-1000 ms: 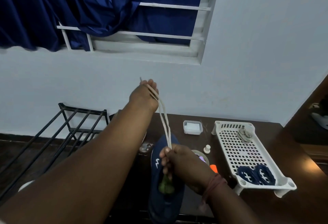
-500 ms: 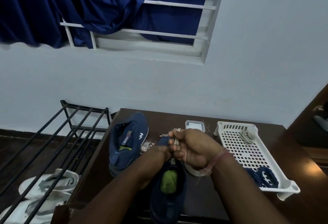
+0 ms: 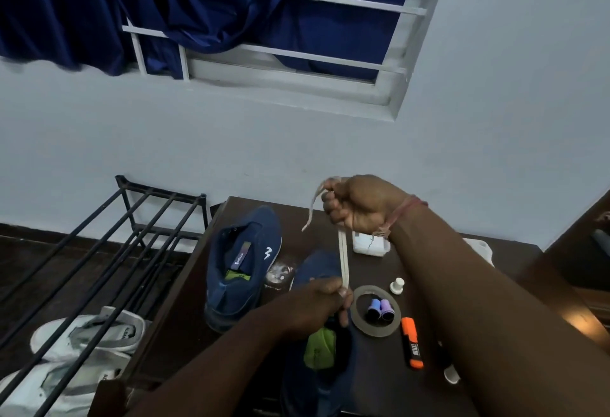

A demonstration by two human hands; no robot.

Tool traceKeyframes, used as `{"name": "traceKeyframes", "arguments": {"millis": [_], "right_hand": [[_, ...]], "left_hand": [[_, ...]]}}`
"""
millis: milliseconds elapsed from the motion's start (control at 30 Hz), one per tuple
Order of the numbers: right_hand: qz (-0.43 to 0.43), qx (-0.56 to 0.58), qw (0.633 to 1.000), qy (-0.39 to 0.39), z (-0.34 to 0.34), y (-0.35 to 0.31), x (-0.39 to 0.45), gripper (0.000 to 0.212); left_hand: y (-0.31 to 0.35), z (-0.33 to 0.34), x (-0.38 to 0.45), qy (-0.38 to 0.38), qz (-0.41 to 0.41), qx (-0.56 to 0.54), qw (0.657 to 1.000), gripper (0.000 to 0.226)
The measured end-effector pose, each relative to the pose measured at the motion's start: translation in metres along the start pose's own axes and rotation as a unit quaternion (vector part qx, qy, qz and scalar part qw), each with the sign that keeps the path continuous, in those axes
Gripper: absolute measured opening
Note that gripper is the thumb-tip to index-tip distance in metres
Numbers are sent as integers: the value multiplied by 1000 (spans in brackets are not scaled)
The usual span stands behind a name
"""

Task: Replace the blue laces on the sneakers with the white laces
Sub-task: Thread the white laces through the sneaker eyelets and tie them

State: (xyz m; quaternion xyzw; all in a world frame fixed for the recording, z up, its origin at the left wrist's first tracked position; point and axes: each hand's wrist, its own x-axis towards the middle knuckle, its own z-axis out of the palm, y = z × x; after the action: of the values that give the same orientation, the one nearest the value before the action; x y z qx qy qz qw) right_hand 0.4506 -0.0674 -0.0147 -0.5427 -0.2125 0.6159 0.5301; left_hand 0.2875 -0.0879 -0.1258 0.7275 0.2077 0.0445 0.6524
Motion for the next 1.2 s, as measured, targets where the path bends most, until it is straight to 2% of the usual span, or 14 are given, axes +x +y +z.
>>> {"name": "traceKeyframes", "arguments": {"millis": [133,233,400,467,500,567,633,733,833,900,967,1033,1200], "right_hand": [[-89,62,991,79,-24,27,37,25],[-101,93,987,81,-47,77,46,22],[-120,157,976,85,-69,140,13,22],[-107,123,981,104,-71,151,-6,20],[-93,77,986,113,-72,156,-15,20],[-75,-49,989,115,-68,162,-32,22],[-94,-165,977,97,-60,164,-48,26],[-128,-251,958,47,-45,154,-74,31],[-170,-331,928,-6,-24,132,-98,30],[-191,-379,905,-35,-11,114,-101,28],[-197,-390,898,-43,-4,94,-93,27],[-205,-376,903,-29,-3,71,-79,26],[-208,-300,930,53,-17,38,-27,20]], "left_hand": [[-1,0,7,22,-10,-134,991,25],[-8,-7,9,23,7,-251,968,25],[-17,-10,10,102,-44,-506,855,26],[-18,-10,12,144,-58,-557,816,28],[-18,-9,12,155,-62,-558,813,29],[-16,-9,12,172,-69,-545,818,31],[-14,-7,11,194,-77,-543,814,32],[-3,-4,7,207,-74,-534,816,37],[11,3,-1,203,-68,-442,871,46],[19,10,-4,198,-49,-354,913,61],[22,16,-3,209,-35,-288,934,69],[22,18,0,211,-25,-279,937,64],[16,15,4,167,-33,-258,951,71]]}}
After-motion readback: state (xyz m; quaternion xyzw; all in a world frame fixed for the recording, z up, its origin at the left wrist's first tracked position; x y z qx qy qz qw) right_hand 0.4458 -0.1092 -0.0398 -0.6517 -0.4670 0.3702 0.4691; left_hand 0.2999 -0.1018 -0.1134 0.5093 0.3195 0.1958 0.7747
